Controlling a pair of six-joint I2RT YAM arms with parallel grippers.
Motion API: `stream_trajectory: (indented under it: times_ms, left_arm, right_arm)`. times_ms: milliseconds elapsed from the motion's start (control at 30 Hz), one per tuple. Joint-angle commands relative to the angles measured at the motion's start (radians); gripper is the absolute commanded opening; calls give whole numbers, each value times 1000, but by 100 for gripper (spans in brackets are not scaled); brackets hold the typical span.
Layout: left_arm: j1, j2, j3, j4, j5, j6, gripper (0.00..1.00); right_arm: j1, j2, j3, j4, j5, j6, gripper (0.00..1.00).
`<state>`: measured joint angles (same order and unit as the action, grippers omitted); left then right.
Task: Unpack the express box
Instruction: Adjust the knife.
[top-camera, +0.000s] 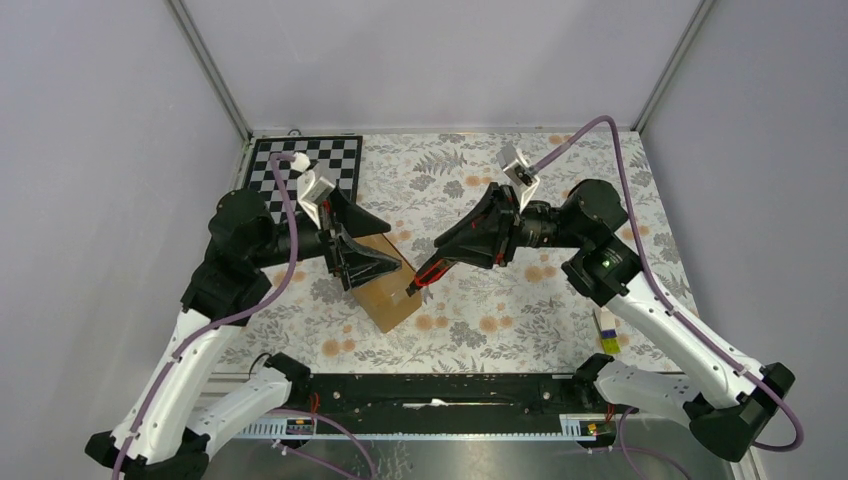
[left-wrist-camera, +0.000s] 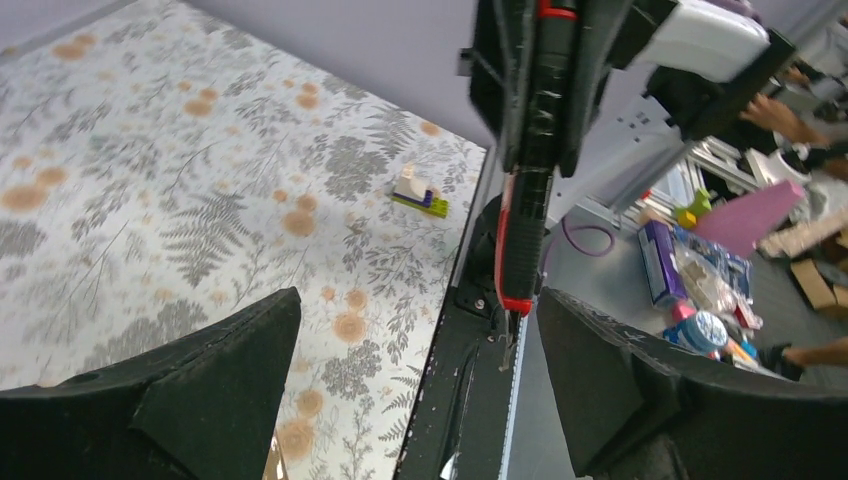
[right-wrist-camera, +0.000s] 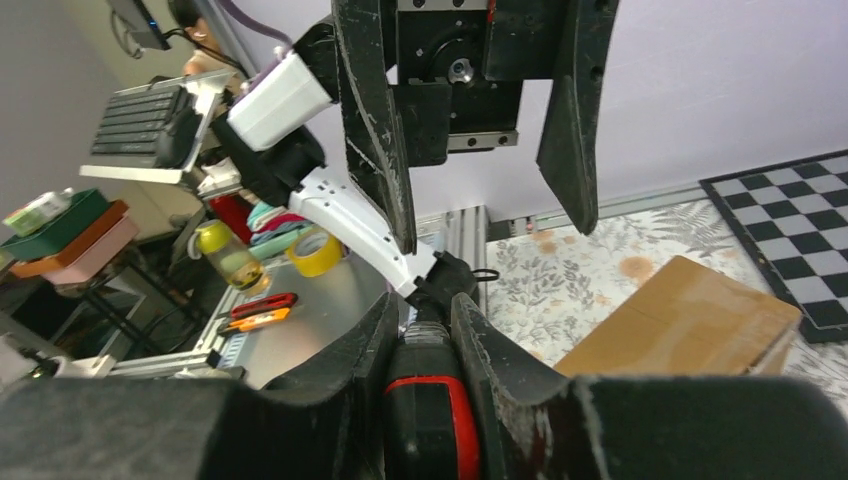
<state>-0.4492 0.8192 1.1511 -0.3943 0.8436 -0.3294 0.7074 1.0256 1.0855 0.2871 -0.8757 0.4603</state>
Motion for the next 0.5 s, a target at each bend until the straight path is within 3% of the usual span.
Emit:
stream_trajectory:
  times_ms: [0, 300, 467]
  left_arm:
    - [-66, 26, 11, 134, 95, 90, 93]
    - [-272, 108, 38, 95, -24, 189, 80]
    - [-324, 148, 40, 95, -52, 213, 63]
  right_arm:
    - [-5, 19, 65, 115, -103, 71, 0]
    - [-4, 46, 86, 75, -64, 46, 0]
    - [-5, 40, 82, 65, -51, 39, 0]
